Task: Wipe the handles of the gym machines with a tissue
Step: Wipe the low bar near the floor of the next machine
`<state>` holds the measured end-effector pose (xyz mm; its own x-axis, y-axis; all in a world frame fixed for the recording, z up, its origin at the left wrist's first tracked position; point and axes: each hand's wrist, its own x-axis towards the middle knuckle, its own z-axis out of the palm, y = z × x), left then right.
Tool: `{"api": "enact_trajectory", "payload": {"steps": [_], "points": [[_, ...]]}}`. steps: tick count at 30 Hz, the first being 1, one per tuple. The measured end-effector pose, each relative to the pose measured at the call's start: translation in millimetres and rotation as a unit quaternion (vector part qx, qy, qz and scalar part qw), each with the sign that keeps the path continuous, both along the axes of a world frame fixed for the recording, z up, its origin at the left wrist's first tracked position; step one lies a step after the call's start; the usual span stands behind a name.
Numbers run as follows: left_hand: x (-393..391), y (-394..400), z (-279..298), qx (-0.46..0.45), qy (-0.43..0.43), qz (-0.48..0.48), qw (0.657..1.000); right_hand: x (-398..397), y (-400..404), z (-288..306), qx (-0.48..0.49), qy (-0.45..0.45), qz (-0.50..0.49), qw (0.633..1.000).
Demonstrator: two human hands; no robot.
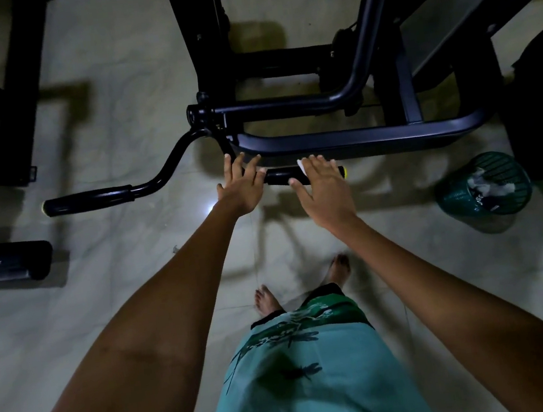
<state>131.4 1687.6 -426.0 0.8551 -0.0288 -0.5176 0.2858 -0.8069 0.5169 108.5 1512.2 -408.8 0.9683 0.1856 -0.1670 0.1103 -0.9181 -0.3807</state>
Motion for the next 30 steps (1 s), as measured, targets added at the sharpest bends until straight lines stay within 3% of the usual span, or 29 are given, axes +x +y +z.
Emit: {"api": "enact_trajectory", "payload": {"steps": [5, 11, 17, 22, 27, 30], "points": [[-1.8, 2.6, 0.0, -0.002, -0.014, -0.009, 1.000, -13.0, 1.3, 0.1, 0.002, -0.020, 0.100, 0.995], [-3.3, 4.2, -3.7, -0.012, -0.032, -0.004, 0.999, 2.2, 6.6, 2.9, -0.039, -0.013, 0.056, 0.998], [-2.2, 15.2, -4.3, 0.029, -0.073, -0.025, 0.997, -5.2, -0.6, 3.0, -0.058, -0.024, 0.150, 0.987], [3.1, 27.4, -14.5, -0.007, -0.086, -0.049, 0.995, 10.0, 14.2, 5.1, -0.038, 0.003, 0.082, 0.996], [-0.5, 26.4, -11.9, 0.008, -0.069, -0.049, 0.996, -3.6, 17.1, 3.9, -0.054, -0.005, 0.167, 0.984], [1.1, 27.9, -11.6, -0.002, -0.059, -0.048, 0.997, -3.0, 6.3, 5.6, -0.058, -0.012, 0.163, 0.985]]}}
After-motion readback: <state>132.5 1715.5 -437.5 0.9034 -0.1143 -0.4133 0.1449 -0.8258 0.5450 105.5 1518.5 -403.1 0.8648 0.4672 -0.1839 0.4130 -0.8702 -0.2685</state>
